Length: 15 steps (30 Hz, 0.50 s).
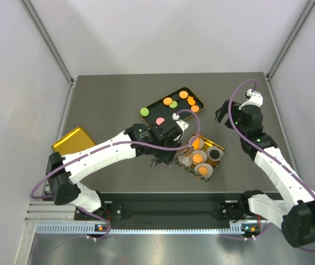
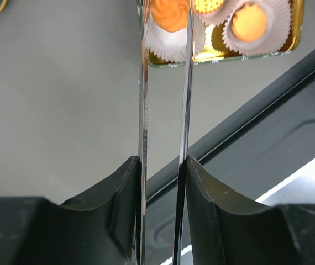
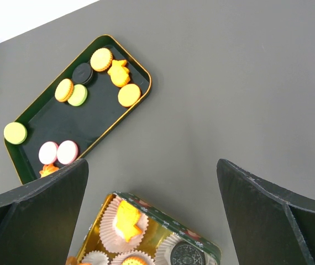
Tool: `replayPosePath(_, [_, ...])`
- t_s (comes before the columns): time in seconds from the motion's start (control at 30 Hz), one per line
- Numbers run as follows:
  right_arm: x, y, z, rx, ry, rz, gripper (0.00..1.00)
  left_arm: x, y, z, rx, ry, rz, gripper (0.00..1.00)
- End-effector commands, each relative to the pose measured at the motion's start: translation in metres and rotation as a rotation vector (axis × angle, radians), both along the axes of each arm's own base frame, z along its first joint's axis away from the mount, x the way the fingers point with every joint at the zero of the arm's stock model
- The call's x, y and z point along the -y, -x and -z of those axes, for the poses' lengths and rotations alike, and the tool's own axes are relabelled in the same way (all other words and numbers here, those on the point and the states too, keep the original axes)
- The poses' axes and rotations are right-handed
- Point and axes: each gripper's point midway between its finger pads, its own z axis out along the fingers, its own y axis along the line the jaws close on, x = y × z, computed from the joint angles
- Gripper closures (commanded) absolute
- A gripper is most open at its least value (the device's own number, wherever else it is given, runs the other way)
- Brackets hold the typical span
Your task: Pack the cookies
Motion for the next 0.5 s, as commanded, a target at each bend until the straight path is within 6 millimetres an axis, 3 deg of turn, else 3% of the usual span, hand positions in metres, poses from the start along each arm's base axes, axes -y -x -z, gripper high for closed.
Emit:
replayPosePath(0.0, [0.003,-0.01,-0.026,0.072,-0.015,0.012,0.0,0.002,0.007,-0.01,0.003,0.048,0.003,0.59])
replayPosePath(0.47, [0.003,-0.009,-0.025,0.072,-0.014,0.013,0.0,0.007,0.008,0.001,-0.01,0.052,0.011,0.57])
